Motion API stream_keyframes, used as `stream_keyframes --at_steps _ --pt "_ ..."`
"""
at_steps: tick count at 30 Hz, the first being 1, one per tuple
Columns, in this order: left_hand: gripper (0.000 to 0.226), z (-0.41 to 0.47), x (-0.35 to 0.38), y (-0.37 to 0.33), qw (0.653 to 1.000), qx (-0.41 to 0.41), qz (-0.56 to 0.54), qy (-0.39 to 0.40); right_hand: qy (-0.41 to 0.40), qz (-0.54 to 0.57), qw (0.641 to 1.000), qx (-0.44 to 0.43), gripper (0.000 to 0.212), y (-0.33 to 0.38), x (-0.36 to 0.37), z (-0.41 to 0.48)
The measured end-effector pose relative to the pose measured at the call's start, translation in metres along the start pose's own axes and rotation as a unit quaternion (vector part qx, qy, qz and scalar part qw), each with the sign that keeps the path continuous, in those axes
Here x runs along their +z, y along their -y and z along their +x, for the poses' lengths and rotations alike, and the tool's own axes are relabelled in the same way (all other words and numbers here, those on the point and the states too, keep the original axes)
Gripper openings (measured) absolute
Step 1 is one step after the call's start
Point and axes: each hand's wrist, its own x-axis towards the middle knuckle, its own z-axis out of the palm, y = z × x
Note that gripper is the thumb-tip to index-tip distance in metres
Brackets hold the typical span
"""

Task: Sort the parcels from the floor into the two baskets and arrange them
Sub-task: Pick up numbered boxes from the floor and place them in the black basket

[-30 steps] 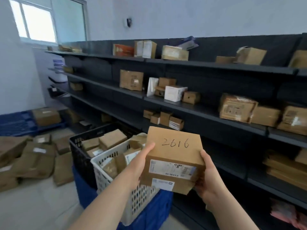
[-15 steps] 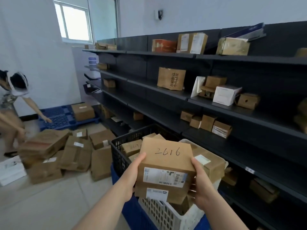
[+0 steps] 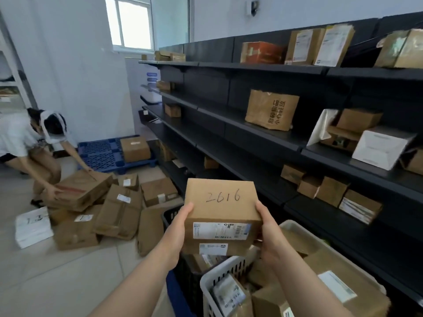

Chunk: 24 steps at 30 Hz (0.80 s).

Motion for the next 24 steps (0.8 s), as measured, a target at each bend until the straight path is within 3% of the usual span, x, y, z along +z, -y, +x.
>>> stream_keyframes --at_steps 8,15,24 --pt "0.031 0.122 -0.018 -0.02 0.999 -0.034 -0.03 0.009 0.01 -0.058 0.998 -0.021 0.053 0.026 0.051 0.112" --pt "0.034 0.238 -0.034 -0.033 0.994 -0.07 0.03 0.084 -0.06 -0.059 0.996 -0.03 0.047 0.042 0.09 0.183" --pt "0.039 0.342 -0.024 -0.029 0.969 -0.18 0.059 0.156 -0.164 -0.026 0.986 -0.017 0.045 0.043 0.106 0.238"
